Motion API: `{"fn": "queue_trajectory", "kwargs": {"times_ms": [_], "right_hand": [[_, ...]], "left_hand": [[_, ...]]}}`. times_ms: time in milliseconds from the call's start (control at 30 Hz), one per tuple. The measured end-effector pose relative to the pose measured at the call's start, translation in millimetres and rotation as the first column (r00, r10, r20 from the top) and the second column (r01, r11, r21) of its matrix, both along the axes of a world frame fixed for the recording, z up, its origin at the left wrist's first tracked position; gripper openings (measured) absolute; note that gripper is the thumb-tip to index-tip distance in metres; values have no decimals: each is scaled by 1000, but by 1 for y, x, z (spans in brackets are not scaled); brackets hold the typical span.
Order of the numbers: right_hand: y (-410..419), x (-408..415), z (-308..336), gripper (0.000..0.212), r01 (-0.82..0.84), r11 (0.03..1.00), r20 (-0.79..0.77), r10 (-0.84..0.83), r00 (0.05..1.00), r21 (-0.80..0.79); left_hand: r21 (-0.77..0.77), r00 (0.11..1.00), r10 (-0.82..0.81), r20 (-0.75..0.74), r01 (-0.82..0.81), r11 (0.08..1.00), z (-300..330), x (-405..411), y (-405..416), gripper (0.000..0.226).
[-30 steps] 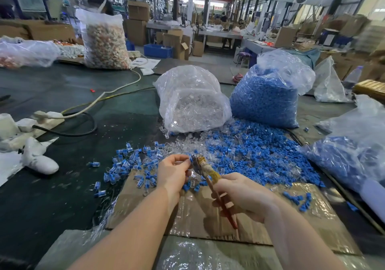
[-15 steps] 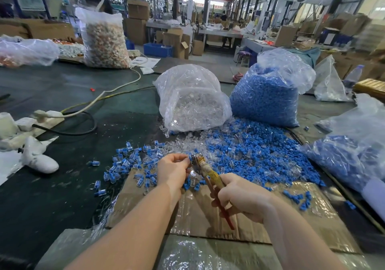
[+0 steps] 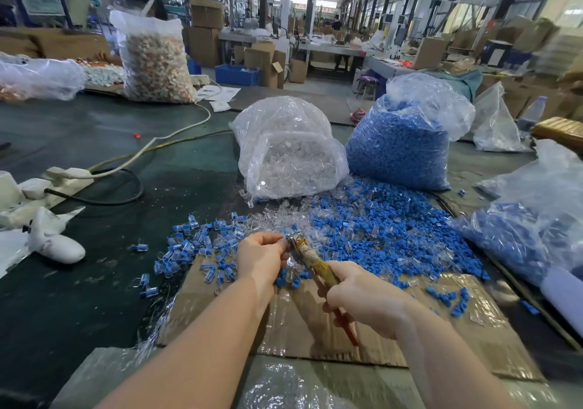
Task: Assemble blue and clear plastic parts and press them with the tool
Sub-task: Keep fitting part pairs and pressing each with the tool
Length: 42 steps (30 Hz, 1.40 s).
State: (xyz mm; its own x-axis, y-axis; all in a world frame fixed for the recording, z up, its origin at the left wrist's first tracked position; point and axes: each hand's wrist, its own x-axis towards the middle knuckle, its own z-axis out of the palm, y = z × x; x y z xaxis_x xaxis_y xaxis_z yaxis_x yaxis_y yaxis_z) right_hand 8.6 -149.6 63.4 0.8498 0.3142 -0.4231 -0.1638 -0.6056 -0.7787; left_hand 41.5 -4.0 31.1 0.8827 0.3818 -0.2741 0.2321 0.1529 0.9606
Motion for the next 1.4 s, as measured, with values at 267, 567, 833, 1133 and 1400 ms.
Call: {"fn": "queue_trajectory", "kwargs": {"times_ms": [267, 567, 833, 1133, 1400], "right_hand": [[-1, -1, -3, 26, 24, 999, 82, -20, 996, -47], [-11, 2, -27, 45, 377, 925, 218, -379, 899, 53], [-42, 16, -58, 73, 553, 620, 572, -197, 797, -557], [-47, 15, -67, 69, 551, 508, 612, -58, 788, -662], [-13, 16, -64, 35, 507, 730, 779, 55, 625, -458]], "left_hand": [[-42, 1000, 28, 0, -28, 999, -3, -1, -4, 15], [-66, 937, 349, -16, -349, 935, -10, 5, 26, 12], [161, 904, 426, -33, -416, 895, -21, 10, 53, 49], [547, 978, 202, 42, -192, 815, -26, -5, 39, 50], [688, 965, -161, 206, -26, 725, -33, -19, -4, 20]]}}
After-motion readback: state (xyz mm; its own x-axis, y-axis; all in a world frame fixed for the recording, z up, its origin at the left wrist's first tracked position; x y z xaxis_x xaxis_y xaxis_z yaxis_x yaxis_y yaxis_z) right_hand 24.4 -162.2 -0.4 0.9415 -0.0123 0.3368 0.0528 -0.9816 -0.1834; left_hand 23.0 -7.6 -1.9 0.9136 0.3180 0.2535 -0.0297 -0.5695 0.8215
